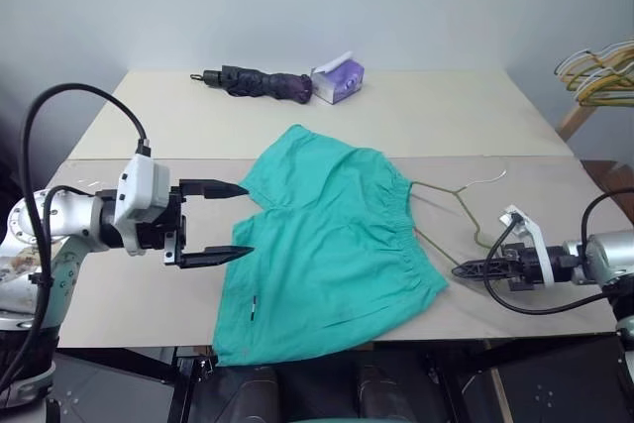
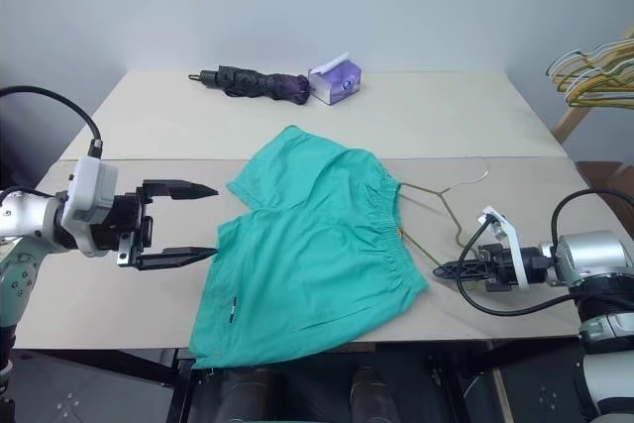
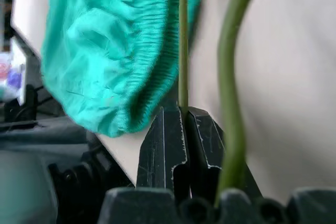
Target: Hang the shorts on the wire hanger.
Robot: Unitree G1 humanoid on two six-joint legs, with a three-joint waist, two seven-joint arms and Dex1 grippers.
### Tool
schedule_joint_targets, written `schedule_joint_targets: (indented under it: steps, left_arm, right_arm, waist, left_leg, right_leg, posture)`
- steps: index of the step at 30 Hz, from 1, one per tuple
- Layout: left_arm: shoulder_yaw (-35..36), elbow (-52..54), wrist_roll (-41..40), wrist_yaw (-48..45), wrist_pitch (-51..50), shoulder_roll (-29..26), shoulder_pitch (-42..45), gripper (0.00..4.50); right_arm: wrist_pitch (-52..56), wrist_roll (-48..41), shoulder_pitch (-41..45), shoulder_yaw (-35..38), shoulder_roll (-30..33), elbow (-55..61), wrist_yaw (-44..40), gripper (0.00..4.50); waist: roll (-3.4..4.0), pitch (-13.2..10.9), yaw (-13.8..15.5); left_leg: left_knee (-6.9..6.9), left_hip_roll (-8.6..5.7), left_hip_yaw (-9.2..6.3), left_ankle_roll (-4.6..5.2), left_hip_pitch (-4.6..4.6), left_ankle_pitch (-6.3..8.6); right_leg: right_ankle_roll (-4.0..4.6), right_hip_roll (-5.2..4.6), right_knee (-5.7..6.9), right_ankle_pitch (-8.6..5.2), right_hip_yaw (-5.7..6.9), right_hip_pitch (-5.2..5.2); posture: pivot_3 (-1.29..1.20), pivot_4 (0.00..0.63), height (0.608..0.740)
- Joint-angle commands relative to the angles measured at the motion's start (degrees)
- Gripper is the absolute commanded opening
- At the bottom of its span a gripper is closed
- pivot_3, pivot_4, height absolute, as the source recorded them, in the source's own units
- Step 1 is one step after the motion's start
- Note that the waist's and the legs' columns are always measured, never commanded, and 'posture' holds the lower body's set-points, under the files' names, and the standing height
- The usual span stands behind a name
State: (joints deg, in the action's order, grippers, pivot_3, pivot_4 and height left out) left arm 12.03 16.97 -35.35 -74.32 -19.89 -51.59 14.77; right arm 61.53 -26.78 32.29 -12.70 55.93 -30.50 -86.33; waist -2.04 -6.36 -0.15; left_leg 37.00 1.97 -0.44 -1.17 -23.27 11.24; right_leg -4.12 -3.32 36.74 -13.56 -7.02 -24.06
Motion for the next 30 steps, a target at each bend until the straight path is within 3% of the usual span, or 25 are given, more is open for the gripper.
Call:
schedule_joint_targets:
  steps: [1,15,24,30]
  left_arm:
    - [0.5,0.0,-0.1,0.3,0.8,-0.4,1.2,4.46]
    - [0.4,-0.6,0.7,0.5,1.8,-0.1,1.4,4.46]
    - [-0.5,-1.0,1.0,0.6,2.2,0.3,2.5,4.46]
    - [-1.2,-1.9,1.3,0.5,2.3,0.4,3.8,4.46]
  right_arm:
    - [-1.7,0.2,1.4,-0.5,2.4,1.5,-5.3,0.0]
    - [-3.3,-1.9,-2.3,-3.2,5.2,6.7,-6.2,0.0]
    - [-3.2,1.2,4.8,-1.7,-2.9,0.5,-0.3,0.0]
    - [-5.2,2.9,6.4,0.2,-3.4,-2.9,1.0,0.0]
  waist:
    - [0.0,0.0,0.1]
    - [0.01,0.0,0.3]
    - [0.01,0.1,-0.7]
    - [0.01,0.1,-0.2]
  left_leg:
    - [0.0,0.0,0.0,0.0,0.0,0.0]
    - [0.0,0.01,0.0,0.0,0.03,0.0]
    - [0.04,0.02,0.0,-0.02,0.12,-0.02]
    - [0.03,0.0,-0.01,-0.02,0.02,-0.02]
  right_leg:
    - [0.0,0.0,0.0,0.0,0.0,0.0]
    - [0.0,0.0,0.03,0.0,0.02,0.01]
    - [0.04,0.03,0.1,0.05,0.0,0.05]
    - [0.03,0.01,0.06,0.05,0.03,0.02]
  posture:
    - [0.12,0.062,0.74]
    - [0.12,0.045,0.74]
    - [0.12,0.036,0.74]
    - [0.1,0.04,0.74]
